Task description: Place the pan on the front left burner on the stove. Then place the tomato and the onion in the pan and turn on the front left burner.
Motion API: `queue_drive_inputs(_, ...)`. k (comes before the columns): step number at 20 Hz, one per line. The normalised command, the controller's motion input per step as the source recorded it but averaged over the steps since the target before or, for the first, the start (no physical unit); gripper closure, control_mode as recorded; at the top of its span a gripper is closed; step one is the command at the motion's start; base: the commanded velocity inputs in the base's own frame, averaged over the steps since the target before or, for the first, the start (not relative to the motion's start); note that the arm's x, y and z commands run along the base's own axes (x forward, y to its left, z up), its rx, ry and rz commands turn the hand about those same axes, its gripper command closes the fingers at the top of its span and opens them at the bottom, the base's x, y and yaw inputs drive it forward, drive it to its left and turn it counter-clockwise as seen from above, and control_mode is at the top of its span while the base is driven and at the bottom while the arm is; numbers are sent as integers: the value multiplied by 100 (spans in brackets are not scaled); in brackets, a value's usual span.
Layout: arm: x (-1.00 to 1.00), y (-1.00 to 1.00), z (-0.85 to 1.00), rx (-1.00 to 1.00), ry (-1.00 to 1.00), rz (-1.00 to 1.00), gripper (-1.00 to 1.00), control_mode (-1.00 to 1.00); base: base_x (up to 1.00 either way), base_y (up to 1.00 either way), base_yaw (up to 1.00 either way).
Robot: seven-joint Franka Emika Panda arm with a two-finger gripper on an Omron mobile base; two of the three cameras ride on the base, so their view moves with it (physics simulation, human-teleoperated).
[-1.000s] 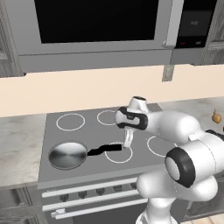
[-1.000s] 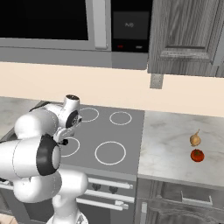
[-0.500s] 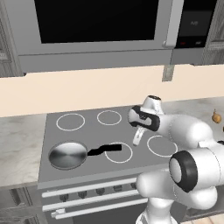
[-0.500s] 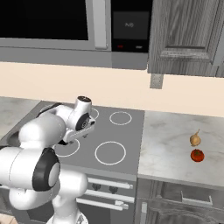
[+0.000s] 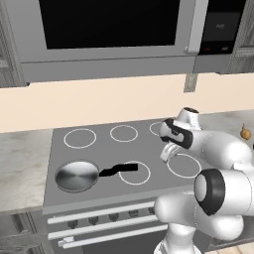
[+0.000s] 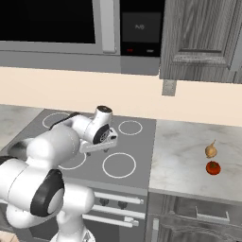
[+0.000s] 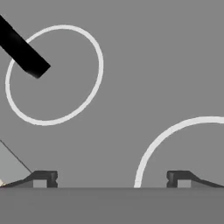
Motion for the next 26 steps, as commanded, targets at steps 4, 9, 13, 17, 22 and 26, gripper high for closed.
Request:
queue_drive_inputs(4,0,-60,0,0,10,-29,-100,-100,0,0,0)
queue_drive_inputs(9,1,-59,0,0,8,-29,-100,-100,0,0,0)
queue_drive_inputs(13,3,-52,1,-1,1,-23,-100,-100,0,0,0)
queue_drive_inputs(17,0,-52,0,0,-1,-11,-100,-100,0,0,0)
queue_drive_inputs(22,6,-62,-6,0,-7,0,-100,-100,0,0,0)
queue_drive_inputs(26,7,-58,-1,0,-9,0,-100,-100,0,0,0)
